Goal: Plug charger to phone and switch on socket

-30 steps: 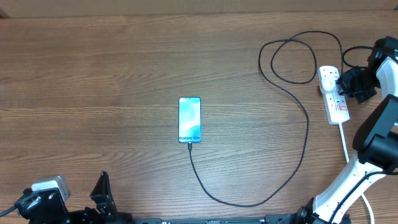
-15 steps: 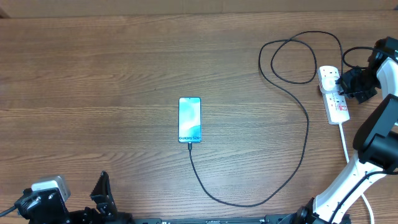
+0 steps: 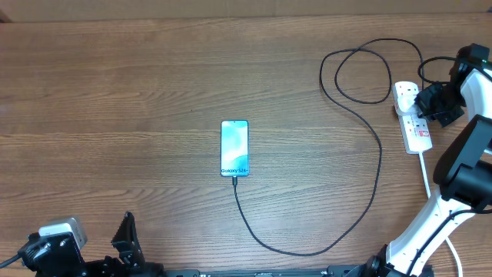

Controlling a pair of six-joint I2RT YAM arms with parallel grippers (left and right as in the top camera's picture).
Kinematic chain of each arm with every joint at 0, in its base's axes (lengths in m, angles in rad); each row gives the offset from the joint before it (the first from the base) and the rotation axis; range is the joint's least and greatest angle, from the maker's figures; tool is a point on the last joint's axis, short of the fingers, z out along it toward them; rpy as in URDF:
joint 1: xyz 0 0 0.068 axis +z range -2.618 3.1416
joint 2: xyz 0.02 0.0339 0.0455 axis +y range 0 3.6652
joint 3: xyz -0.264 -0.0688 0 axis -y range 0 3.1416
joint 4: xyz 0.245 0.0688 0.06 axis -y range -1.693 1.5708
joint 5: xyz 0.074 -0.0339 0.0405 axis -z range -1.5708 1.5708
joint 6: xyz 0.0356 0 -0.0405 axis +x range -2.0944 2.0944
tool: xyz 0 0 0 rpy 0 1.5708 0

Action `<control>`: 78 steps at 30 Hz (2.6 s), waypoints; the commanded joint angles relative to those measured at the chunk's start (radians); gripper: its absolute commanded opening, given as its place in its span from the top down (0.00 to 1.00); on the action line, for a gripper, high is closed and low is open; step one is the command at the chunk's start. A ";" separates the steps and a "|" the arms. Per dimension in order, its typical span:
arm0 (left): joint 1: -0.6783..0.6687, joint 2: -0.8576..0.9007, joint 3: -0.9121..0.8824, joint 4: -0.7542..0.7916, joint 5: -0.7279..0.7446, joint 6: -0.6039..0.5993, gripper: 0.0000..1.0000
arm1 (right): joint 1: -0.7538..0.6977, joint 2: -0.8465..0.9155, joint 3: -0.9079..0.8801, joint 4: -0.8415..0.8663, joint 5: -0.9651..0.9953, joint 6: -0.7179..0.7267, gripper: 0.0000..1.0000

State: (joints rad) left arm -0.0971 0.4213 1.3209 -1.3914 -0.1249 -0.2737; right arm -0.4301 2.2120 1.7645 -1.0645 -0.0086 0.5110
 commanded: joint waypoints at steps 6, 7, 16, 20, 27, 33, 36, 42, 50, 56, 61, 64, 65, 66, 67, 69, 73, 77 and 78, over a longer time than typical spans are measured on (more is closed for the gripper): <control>0.006 -0.012 -0.003 0.002 -0.013 0.005 0.00 | 0.054 0.096 0.002 -0.009 -0.074 -0.050 0.96; 0.006 -0.012 -0.003 0.002 -0.013 0.005 0.00 | 0.054 0.108 0.002 -0.011 -0.075 -0.050 0.96; 0.006 -0.012 -0.003 0.002 -0.013 0.005 0.00 | 0.048 0.134 0.012 -0.034 -0.087 -0.071 0.96; 0.006 -0.012 -0.003 0.002 -0.013 0.005 0.01 | 0.021 0.129 0.092 -0.133 -0.014 -0.062 0.96; 0.006 -0.012 -0.003 0.002 -0.013 0.005 0.00 | -0.066 0.055 0.334 -0.357 0.132 0.043 0.96; 0.006 -0.012 -0.003 0.002 -0.013 0.005 0.00 | -0.140 -0.163 0.375 -0.377 0.061 0.062 0.96; 0.006 -0.012 -0.003 0.002 -0.013 0.005 0.00 | -0.149 -0.274 0.375 -0.375 0.028 0.062 0.96; 0.006 -0.027 -0.003 0.002 -0.013 0.005 0.01 | -0.146 -0.478 0.375 -0.356 -0.016 0.061 0.96; 0.026 -0.154 -0.003 0.002 -0.013 0.005 0.00 | -0.146 -0.697 0.375 -0.327 -0.069 0.061 0.96; 0.043 -0.231 -0.003 0.000 -0.013 0.005 0.00 | -0.146 -0.818 0.375 -0.320 -0.138 0.061 0.96; 0.047 -0.259 -0.003 -0.003 -0.013 0.005 0.00 | -0.146 -0.917 0.379 -0.270 -0.215 0.061 0.96; 0.047 -0.261 -0.003 -0.016 -0.013 0.005 0.00 | -0.148 -0.921 0.403 -0.264 -0.258 0.057 0.96; 0.047 -0.261 -0.003 -0.022 -0.013 0.005 0.00 | -0.148 -0.921 0.404 -0.262 -0.274 0.057 0.96; 0.047 -0.261 -0.003 -0.033 -0.013 0.005 0.00 | -0.148 -0.923 0.404 -0.262 -0.309 0.057 0.96; 0.047 -0.261 -0.003 -0.047 -0.013 0.005 0.00 | -0.148 -0.925 0.404 -0.261 -0.355 0.057 0.96; 0.048 -0.261 -0.003 -0.082 -0.013 0.005 0.00 | -0.148 -0.932 0.404 -0.243 -0.473 0.058 0.96; 0.060 -0.261 -0.003 -0.166 -0.013 0.005 0.00 | -0.148 -0.948 0.404 -0.102 -0.801 0.115 0.96; 0.060 -0.274 -0.003 -0.234 -0.013 0.005 0.00 | -0.148 -0.951 0.404 0.203 -1.046 0.387 0.96; 0.060 -0.280 -0.003 -0.234 -0.013 0.005 0.00 | -0.148 -0.951 0.404 0.270 -1.070 0.455 0.96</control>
State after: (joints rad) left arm -0.0437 0.1730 1.3159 -1.6245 -0.1257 -0.2737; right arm -0.5762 1.2781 2.1548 -0.8917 -0.8181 0.7284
